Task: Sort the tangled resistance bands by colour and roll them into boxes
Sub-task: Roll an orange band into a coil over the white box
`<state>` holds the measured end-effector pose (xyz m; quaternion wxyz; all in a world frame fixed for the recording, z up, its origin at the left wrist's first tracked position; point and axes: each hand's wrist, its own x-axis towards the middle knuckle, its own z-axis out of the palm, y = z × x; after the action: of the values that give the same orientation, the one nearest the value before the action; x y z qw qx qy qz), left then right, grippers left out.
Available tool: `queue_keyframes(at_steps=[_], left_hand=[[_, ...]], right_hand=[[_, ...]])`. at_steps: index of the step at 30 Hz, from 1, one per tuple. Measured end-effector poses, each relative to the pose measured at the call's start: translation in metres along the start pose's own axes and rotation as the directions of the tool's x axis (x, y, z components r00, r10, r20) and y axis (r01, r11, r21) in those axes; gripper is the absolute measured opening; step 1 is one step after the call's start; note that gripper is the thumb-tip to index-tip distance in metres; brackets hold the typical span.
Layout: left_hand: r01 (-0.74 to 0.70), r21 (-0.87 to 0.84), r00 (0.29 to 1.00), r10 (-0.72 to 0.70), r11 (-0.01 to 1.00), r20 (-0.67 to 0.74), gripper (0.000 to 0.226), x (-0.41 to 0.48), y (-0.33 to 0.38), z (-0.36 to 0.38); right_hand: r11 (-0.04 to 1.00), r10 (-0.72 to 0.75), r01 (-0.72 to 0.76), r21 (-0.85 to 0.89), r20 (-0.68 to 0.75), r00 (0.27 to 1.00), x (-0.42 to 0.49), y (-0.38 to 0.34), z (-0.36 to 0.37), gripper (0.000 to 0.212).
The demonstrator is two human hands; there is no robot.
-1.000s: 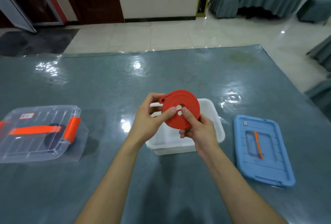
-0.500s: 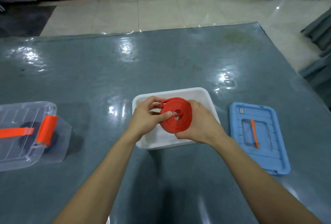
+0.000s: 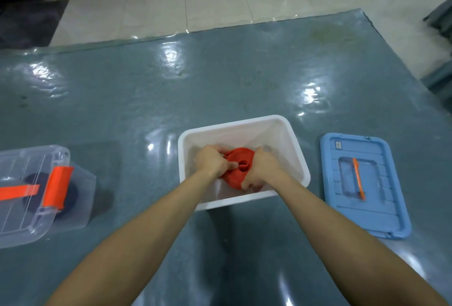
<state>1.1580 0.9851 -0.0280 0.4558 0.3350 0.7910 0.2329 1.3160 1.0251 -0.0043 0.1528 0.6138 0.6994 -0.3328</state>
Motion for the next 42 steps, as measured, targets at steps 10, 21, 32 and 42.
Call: queue_keyframes(at_steps=[10,21,32,42], left_hand=[[-0.033,0.238,0.995,0.054,0.971,-0.086,0.038,0.014,-0.009,0.007],[0.022,0.778,0.956,0.214,0.628,-0.200,0.067,-0.007,0.007,-0.007],[-0.085,0.660,0.875,0.373,0.746,-0.310,0.029,-0.057,0.041,0.013],[-0.459,-0.198,0.861,0.379,0.866,-0.340,0.051,-0.112,0.121,0.051]], right_hand=[[0.998,-0.007,0.001,0.059,0.111,0.994,0.028,-0.005,0.003,0.113],[0.849,0.051,0.374,0.374,-0.762,0.646,-0.055,0.067,-0.032,0.018],[0.940,0.322,-0.204,0.272,-0.516,0.794,-0.032,0.261,-0.017,0.024],[0.929,-0.114,0.342,0.139,-0.773,0.624,-0.105,0.247,-0.111,0.022]])
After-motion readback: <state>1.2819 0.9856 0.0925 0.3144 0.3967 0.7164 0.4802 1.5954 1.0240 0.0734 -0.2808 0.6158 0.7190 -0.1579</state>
